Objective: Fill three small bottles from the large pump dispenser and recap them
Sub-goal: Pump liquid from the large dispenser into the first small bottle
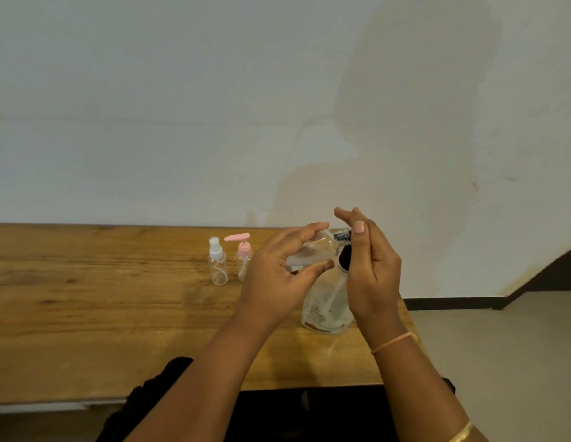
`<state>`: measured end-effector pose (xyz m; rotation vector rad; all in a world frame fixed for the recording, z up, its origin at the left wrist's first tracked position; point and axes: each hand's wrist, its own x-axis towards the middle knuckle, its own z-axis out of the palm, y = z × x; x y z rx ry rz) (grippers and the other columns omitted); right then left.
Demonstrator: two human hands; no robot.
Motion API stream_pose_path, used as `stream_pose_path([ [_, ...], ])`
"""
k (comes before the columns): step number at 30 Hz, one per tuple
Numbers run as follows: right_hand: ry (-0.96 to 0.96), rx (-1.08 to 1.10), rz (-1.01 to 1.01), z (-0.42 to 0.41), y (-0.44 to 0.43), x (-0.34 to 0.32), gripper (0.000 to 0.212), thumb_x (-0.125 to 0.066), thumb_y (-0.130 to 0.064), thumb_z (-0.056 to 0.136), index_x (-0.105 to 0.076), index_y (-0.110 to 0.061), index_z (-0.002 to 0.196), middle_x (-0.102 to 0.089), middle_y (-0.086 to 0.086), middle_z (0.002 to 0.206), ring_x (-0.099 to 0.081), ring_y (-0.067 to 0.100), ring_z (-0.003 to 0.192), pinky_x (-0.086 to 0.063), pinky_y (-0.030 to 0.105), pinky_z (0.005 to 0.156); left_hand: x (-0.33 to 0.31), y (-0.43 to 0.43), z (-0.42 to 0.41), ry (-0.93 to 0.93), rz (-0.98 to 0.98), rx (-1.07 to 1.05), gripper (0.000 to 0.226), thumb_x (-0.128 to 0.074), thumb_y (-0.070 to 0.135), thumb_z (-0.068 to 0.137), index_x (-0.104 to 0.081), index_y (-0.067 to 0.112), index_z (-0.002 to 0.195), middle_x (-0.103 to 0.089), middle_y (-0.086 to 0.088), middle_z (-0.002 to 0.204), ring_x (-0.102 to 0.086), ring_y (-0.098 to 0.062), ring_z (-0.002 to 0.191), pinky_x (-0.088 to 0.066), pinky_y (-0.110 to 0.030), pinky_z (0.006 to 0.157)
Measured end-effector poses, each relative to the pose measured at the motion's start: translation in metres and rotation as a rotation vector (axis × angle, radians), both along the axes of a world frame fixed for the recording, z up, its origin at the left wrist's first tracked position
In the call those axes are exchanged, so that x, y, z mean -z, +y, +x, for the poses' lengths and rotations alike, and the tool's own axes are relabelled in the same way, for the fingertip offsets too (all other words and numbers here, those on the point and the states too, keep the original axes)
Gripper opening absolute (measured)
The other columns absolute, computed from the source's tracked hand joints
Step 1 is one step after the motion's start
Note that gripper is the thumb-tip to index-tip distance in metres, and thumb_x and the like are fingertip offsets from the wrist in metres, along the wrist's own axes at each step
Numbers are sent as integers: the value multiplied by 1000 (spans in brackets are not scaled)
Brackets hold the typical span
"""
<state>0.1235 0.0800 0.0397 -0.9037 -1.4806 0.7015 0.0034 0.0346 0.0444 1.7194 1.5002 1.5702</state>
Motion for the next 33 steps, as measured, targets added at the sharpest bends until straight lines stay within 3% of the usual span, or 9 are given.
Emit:
stream_pose_path([
  [6, -10, -6, 17, -1, 0, -3, 36, -31, -43, 95, -60, -32, 112, -65, -10, 116, -52, 9, 123, -44, 41, 102, 1, 3, -1, 29, 20, -17, 57, -78, 18, 74, -51, 45, 117, -60, 19, 109, -50, 14, 104, -36, 1, 83],
  [9, -12, -32, 26, 0, 0, -1, 41, -31, -40, 95, -62, -20, 112, -66, -9, 110, -59, 6, 109, -49, 28, 92, 2, 4, -2, 42, -6, -18, 58, -78, 20, 74, -48, 50, 114, -58, 22, 109, -49, 16, 104, -35, 2, 83],
  [13, -62, -37, 24, -1, 0, 6, 39, -31, -37, 96, -62, -17, 109, -64, -15, 106, -60, 2, 102, -47, 17, 84, 7, 1, -4, 25, -46, -12, 59, -78, 19, 74, -48, 55, 110, -59, 23, 107, -49, 16, 105, -35, 2, 83],
  [18, 37, -66, -4, -3, -1, -3, 36, -36, -32, 98, -64, -13, 110, -66, -10, 107, -61, 4, 101, -47, 15, 82, 2, 2, -3, 19, -4, -16, 58, -78, 19, 74, -49, 52, 112, -60, 23, 107, -51, 14, 104, -37, 0, 82],
  [22, 8, -55, 11, -3, -1, -7, 35, -35, -32, 98, -64, -18, 112, -66, -9, 111, -59, 3, 108, -46, 15, 87, -1, 3, -2, 21, 27, -18, 56, -77, 18, 75, -50, 47, 115, -60, 20, 108, -52, 12, 105, -37, -1, 85],
  [27, -82, -12, 23, 0, 3, 2, 34, -33, -35, 98, -63, -21, 109, -64, -16, 97, -61, 0, 92, -48, 15, 75, 6, 4, -2, 29, -27, -16, 57, -77, 20, 75, -48, 51, 113, -59, 22, 108, -49, 17, 103, -35, 2, 82],
  [33, -9, -58, -3, -1, -1, 1, 33, -34, -35, 97, -62, -23, 110, -65, -14, 106, -60, -1, 101, -46, 12, 81, 5, 2, -2, 10, -9, -18, 57, -78, 17, 74, -50, 49, 112, -61, 19, 108, -50, 16, 105, -35, 1, 83],
])
